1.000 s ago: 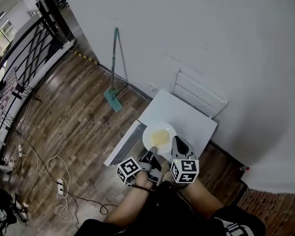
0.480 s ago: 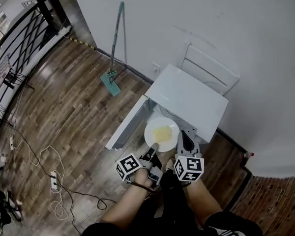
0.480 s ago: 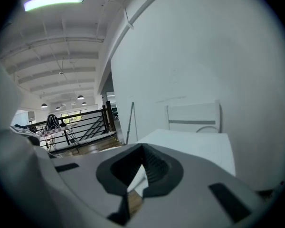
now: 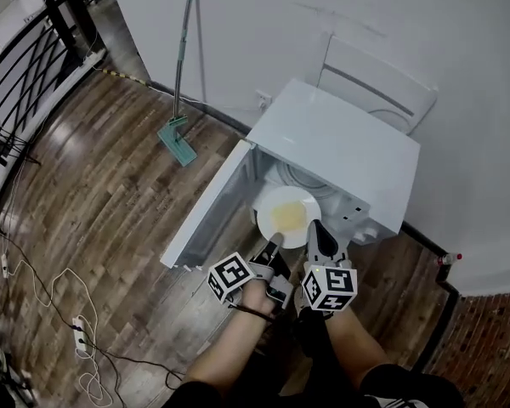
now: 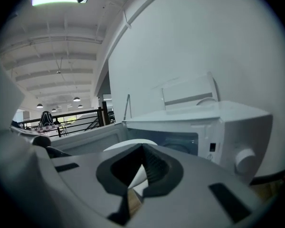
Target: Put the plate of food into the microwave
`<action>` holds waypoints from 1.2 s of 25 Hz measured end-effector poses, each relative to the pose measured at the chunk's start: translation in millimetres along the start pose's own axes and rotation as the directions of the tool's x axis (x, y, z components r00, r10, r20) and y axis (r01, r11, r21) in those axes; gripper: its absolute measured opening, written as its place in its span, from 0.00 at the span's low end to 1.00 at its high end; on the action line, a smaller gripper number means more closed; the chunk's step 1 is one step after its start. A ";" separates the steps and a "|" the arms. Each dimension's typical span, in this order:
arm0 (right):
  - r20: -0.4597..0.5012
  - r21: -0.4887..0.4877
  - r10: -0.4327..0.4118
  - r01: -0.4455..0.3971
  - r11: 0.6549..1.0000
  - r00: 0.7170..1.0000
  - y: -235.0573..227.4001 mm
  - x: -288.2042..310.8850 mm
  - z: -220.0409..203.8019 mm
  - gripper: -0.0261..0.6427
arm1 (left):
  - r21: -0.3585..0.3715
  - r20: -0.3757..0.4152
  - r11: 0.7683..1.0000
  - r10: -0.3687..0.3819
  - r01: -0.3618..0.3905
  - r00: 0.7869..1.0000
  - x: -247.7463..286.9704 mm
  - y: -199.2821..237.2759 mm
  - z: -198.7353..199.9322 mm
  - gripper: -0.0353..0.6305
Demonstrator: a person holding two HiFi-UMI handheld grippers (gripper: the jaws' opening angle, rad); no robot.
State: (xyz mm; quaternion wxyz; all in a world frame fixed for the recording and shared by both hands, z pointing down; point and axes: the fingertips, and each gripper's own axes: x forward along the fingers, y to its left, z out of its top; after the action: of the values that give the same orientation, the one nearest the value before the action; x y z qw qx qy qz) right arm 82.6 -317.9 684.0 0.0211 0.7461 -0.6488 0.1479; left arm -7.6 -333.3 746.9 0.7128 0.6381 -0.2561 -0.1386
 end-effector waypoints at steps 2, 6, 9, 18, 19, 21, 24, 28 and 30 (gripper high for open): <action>0.026 0.009 -0.016 0.016 1.000 1.000 -9.5 22.3 -21.1 0.06 | 0.025 -0.011 1.000 -0.018 0.018 1.000 21.7 21.2 11.4 0.07; 0.062 0.026 -0.056 0.055 0.998 0.996 -30.9 54.5 -55.1 0.06 | 0.073 -0.062 0.995 -0.062 0.066 0.996 63.8 50.7 25.7 0.07; 0.077 0.060 -0.088 0.083 0.995 0.993 -50.0 70.9 -67.7 0.06 | 0.066 -0.131 0.992 -0.095 0.104 0.987 93.6 61.2 29.8 0.07; 0.100 0.039 -0.100 0.096 0.995 0.990 -61.5 67.7 -67.8 0.06 | 0.091 -0.158 0.991 -0.079 0.094 0.984 139.9 61.0 29.6 0.07; 0.108 0.040 -0.090 0.086 0.995 0.990 -59.3 65.4 -65.5 0.06 | 0.093 -0.162 0.992 -0.070 0.086 0.984 145.6 59.9 30.8 0.07; 0.116 0.033 -0.063 0.060 0.998 0.991 -53.9 61.7 -63.2 0.06 | 0.084 -0.170 0.994 -0.056 0.071 0.984 157.7 58.4 33.7 0.07; 0.120 0.010 -0.042 0.041 0.999 0.992 -48.9 60.0 -64.8 0.06 | 0.072 -0.178 0.996 -0.039 0.053 0.983 176.7 59.1 40.4 0.07; 0.149 0.006 -0.037 0.036 0.999 0.988 -46.2 53.1 -58.0 0.06 | 0.084 -0.153 0.996 -0.006 0.019 0.988 197.2 64.7 52.9 0.07; 0.155 -0.002 -0.030 0.031 1.000 0.987 -45.7 47.0 -56.0 0.06 | 0.108 -0.153 0.994 0.026 -0.010 0.988 204.3 68.7 55.4 0.07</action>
State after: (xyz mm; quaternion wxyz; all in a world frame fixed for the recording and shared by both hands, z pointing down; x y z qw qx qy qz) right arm 121.7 -343.5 756.5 -0.0258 0.7652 -0.6372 0.0877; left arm 123.1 -476.7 855.6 0.6965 0.6818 -0.2129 -0.0684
